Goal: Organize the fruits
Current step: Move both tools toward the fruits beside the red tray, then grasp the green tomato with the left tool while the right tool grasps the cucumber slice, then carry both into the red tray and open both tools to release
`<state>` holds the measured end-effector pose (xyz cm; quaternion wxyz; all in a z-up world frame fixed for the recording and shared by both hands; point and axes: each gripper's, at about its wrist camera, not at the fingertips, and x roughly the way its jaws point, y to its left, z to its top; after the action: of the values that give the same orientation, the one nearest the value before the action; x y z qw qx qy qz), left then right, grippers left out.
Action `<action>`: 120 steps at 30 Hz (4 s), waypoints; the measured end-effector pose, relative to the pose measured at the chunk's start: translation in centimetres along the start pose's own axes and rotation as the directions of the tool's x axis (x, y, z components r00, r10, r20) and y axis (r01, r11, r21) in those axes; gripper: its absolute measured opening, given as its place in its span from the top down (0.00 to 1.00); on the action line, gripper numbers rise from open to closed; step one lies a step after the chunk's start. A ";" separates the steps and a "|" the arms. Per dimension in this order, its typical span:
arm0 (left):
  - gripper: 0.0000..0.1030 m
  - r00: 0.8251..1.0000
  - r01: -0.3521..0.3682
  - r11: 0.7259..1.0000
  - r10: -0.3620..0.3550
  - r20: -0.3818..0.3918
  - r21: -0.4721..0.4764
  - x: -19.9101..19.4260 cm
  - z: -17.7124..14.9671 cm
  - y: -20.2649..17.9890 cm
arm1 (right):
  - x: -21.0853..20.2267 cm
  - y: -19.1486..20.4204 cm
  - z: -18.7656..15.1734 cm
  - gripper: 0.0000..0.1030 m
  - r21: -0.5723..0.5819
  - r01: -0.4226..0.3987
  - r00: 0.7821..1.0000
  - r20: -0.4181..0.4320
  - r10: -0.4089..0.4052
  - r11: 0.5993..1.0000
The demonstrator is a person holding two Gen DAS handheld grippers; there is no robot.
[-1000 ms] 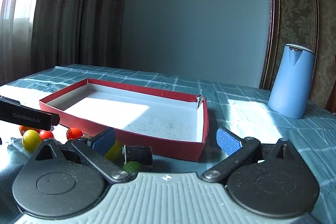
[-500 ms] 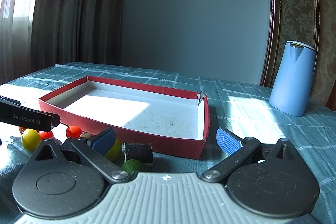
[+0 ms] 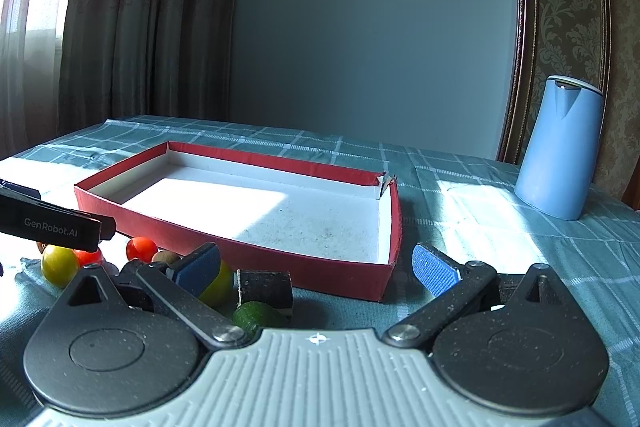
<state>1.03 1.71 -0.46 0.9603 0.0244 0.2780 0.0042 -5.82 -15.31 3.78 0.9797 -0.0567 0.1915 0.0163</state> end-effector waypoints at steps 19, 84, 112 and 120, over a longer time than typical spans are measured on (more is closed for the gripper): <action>0.00 1.000 -0.009 0.998 0.009 0.004 -0.064 -0.4 0.0 1.3 | -3.0 -3.0 -2.5 0.10 0.114 -0.120 0.986 -0.104 0.132 0.986; 0.70 0.979 0.205 0.975 -0.206 0.002 0.086 -5.1 -2.3 -0.7 | 0.0 -1.9 -0.8 0.67 0.137 -0.219 0.964 -0.121 0.235 0.966; 0.70 0.993 0.107 0.994 -0.107 -0.059 0.006 6.8 6.6 -1.5 | 14.1 -3.2 4.4 0.67 0.097 -0.052 0.966 -0.249 0.075 0.994; 0.70 0.988 0.077 0.997 -0.077 -0.132 -0.011 10.1 7.1 -1.2 | 16.0 -3.8 4.3 0.67 0.117 -0.037 0.953 -0.293 0.070 0.992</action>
<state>13.42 0.44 0.11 0.9393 0.0105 0.3416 -0.0305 10.85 -18.37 2.09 0.9407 0.0007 0.3384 0.0237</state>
